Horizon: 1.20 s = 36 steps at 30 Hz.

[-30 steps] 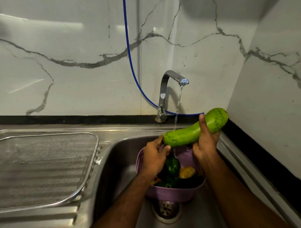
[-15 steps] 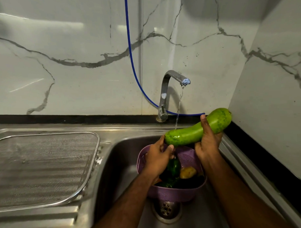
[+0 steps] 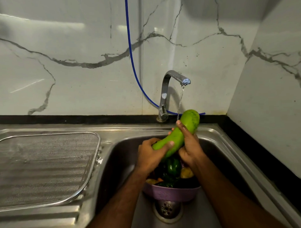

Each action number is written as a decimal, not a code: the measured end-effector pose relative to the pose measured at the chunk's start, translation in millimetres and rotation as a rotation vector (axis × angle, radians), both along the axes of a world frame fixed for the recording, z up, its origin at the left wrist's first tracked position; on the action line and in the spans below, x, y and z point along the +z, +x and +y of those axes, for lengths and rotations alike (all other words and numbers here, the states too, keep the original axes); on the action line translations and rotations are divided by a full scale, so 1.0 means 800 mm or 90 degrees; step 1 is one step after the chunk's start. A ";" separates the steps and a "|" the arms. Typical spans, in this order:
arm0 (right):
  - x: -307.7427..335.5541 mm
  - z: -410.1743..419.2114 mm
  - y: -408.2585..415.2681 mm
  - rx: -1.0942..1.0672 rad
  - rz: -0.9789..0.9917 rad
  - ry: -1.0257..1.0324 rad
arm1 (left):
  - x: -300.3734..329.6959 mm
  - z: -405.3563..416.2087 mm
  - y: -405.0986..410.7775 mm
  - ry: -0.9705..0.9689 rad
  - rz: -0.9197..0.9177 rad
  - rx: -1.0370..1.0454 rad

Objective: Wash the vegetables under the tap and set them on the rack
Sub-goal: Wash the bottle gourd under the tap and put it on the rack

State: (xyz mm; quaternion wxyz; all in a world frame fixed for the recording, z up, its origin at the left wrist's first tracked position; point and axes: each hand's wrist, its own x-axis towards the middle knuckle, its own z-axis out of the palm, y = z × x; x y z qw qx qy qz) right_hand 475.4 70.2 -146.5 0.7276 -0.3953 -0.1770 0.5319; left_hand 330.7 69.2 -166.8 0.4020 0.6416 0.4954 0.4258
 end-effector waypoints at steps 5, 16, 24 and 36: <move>-0.003 -0.002 -0.017 0.028 -0.091 -0.003 | 0.009 -0.004 -0.007 0.064 0.246 -0.026; 0.006 -0.007 -0.006 0.104 0.032 -0.027 | 0.016 -0.018 -0.010 -0.409 -0.307 -0.348; 0.012 -0.006 -0.010 0.120 -0.027 0.010 | -0.005 0.005 -0.013 -0.172 -0.141 -0.218; 0.010 -0.009 -0.019 0.074 -0.154 0.082 | -0.034 0.007 -0.006 -0.069 -0.072 -0.196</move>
